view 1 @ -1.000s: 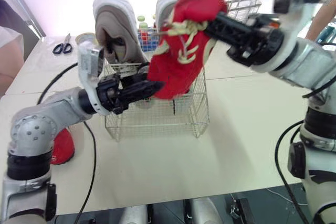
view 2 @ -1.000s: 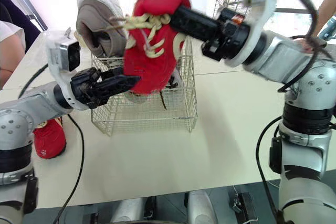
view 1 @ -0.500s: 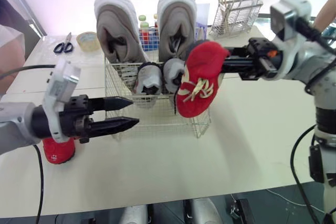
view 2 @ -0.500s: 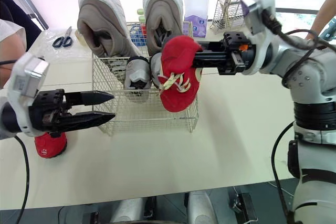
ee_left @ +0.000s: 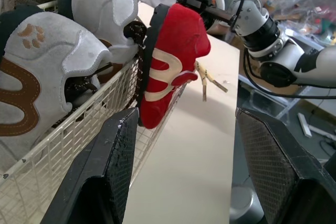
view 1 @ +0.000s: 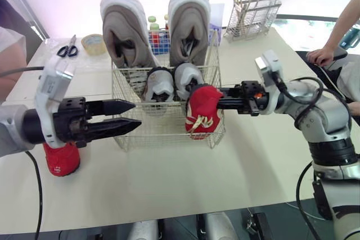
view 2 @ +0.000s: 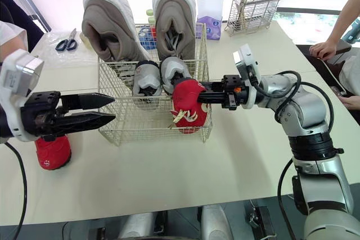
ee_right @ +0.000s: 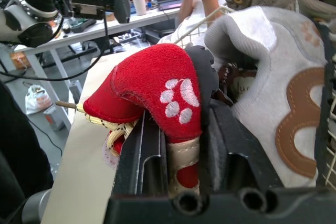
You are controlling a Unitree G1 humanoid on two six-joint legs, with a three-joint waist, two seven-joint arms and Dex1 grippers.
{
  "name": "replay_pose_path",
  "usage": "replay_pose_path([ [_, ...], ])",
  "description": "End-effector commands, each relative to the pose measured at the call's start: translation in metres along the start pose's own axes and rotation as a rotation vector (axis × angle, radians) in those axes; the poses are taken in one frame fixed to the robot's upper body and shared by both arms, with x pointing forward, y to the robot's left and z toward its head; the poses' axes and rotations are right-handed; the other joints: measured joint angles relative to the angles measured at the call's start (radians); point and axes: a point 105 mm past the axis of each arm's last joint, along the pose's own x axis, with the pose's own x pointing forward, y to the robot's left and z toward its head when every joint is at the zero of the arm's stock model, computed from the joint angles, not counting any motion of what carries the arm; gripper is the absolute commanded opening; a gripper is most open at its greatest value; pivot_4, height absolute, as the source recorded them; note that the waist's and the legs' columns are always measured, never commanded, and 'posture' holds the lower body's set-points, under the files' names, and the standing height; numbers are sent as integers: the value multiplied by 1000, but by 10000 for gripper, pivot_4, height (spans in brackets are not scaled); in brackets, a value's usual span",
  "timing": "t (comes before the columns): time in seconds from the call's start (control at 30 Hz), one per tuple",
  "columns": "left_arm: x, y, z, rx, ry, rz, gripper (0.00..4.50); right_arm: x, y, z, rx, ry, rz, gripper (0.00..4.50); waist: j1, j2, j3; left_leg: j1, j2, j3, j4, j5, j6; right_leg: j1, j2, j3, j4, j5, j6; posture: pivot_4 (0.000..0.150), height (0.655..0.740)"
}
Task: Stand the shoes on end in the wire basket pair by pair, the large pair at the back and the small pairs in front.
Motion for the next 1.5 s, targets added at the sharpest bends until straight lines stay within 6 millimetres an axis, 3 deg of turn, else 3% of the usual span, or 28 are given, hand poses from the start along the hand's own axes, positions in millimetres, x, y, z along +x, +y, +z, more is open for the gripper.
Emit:
replay_pose_path([
  [0.03, -3, 1, 3, 21, -2, 2, 30860, -5, 5, 13, -56, -4, -25, 28541, 0, 0, 0, 0, 0, 0, 0, 0, 0, 0, 0, 0, 0, 0, 0, 1500, 7400],
  [0.07, -4, 1, 2, 19, -2, 2, 30860, -7, 5, 17, -56, -11, -32, 33165, 0, 0, 0, 0, 0, 0, 0, 0, 0, 0, 0, 0, 0, 0, 0, 1500, 7400],
  [0.43, -8, 8, -5, 9, -6, 13, 30860, -21, 19, 31, -86, 43, -62, 33165, 0, 0, 0, 1, 0, 0, 0, 0, 0, 0, 0, 0, 0, 0, 0, 1500, 7400],
  [0.6, -13, 15, -3, 23, -11, 51, 30860, -35, 9, 48, -143, 46, -131, 33165, 0, 0, 0, 1, 0, 1, 0, 0, 0, 0, 0, 0, 0, 0, 0, 1500, 7400],
  [0.7, -23, 23, 10, 38, -51, 103, 30860, -40, 4, 83, -201, -43, -147, 33165, -3, 0, 0, 1, 0, 1, 0, 0, 0, 0, 0, 0, 0, 0, 0, 1500, 7400],
  [0.73, -29, 28, 18, 36, -77, 132, 33327, -40, 7, 101, -217, -98, -122, 33526, -4, 0, 0, 1, 0, 1, 0, 0, 0, 0, 1, 0, 0, 0, 0, 1500, 7400],
  [0.83, -60, 48, 45, 43, -143, 308, 43258, -32, 35, 153, -267, -235, 65, 41505, -6, 0, 1, 0, 1, 1, 0, 0, 0, -2, 1, 0, 2, 0, 0, 1500, 7400],
  [0.87, -75, 58, 51, 46, -159, 403, 45000, -28, 44, 165, -279, -261, 120, 44660, -5, 0, 1, 0, 1, 1, -1, 0, 0, -3, 2, 0, 2, 0, 1, 1500, 7400],
  [0.9, -93, 70, 53, 47, -157, 524, 45000, -24, 52, 169, -273, -259, 178, 44660, -6, 0, 1, 0, 2, 1, -2, 0, 0, -3, 2, 0, 2, 1, 3, 1500, 7400],
  [0.97, -134, 96, 43, -2, -118, 768, 45000, -14, 70, 164, -232, -213, 312, 44660, -7, 0, 1, 1, 2, 1, -4, 0, 0, -3, 2, 0, 2, 1, 3, 1500, 7400],
  [1.0, -158, 104, 31, -41, -90, 861, 45000, -9, 80, 152, -214, -151, 387, 44660, -8, 0, 1, 1, 2, 1, -4, 0, 0, -3, 2, -1, 2, 1, 3, 1500, 7400],
  [1.1, -198, 105, -10, -181, -34, 948, 45000, 3, 93, 106, -205, 56, 500, 44660, -9, 0, 0, 1, 2, 5, -6, 0, 0, -5, 0, 0, 2, 1, 3, 1500, 7400],
  [1.17, -208, 98, -36, -273, -14, 926, 45000, 6, 90, 80, -229, 170, 498, 44660, -8, -1, 0, 0, 2, 5, -6, 0, 0, -6, -1, -1, 1, 1, 3, 1500, 7400],
  [1.27, -212, 84, -63, -375, -89, 841, 45000, 4, 93, 58, -205, 227, 536, 44660, -1, -2, 0, -5, 1, 5, -3, 0, 0, -9, -4, -2, 1, 0, -1, 1500, 7400],
  [1.33, -214, 83, -75, -426, -163, 822, 45000, 4, 94, 55, -209, 229, 540, 44660, 3, -3, -1, -7, -1, 3, -1, 0, -1, -9, -10, -5, 1, 0, -1, 1500, 7400],
  [1.4, -207, 84, -103, -488, -135, 804, 45000, 4, 92, 58, -209, 216, 518, 44660, 2, -3, -1, -7, -3, 1, 0, 0, -1, -9, -16, -7, 1, 0, -1, 1500, 7400],
  [1.5, -200, 89, -126, -526, -107, 801, 45000, 4, 91, 59, -205, 217, 506, 44660, -2, -4, -2, -7, -4, 1, -1, 0, -2, -9, -21, -10, 1, 0, -3, 1500, 7400],
])
